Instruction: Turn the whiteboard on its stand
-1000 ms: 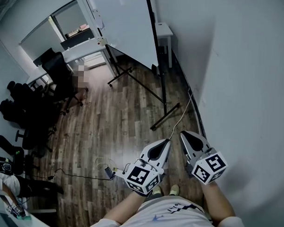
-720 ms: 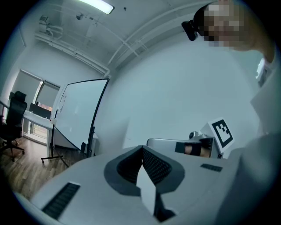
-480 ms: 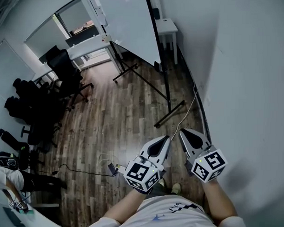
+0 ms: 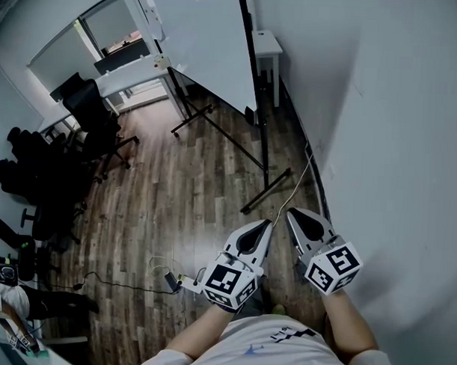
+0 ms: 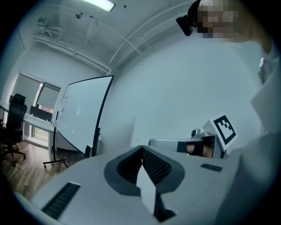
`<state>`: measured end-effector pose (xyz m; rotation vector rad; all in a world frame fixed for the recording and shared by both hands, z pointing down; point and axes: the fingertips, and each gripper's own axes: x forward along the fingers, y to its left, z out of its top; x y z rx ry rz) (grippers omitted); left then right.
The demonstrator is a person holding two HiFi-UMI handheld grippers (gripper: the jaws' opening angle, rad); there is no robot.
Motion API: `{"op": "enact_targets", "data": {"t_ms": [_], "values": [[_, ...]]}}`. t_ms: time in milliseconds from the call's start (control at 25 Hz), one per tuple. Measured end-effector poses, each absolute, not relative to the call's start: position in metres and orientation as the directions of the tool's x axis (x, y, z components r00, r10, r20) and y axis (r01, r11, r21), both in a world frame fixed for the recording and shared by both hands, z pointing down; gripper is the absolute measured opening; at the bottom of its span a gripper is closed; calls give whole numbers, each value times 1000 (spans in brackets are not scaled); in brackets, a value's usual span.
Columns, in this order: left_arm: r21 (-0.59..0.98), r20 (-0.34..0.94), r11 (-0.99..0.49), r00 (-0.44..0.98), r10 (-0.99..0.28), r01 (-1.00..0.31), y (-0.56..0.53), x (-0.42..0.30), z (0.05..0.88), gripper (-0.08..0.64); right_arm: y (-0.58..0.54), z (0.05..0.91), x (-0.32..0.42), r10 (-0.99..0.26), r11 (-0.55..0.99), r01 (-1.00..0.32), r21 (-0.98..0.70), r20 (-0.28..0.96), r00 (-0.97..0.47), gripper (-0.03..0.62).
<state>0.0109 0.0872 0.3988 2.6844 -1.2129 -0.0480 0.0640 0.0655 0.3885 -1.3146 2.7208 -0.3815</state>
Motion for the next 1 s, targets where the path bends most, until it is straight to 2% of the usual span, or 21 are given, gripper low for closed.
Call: {"op": "enact_targets", "data": {"t_ms": [680,1000], "values": [[162,40,-706,720,-693,-689,-81,-39,406,12,-121,417,14,-827,518,-818,-249,97,-553,20],[166,46,-667,681,-731,-727,-158,-39,417,12,-215,435,17,-816,530,-808,-258,105,-569,26]]}}
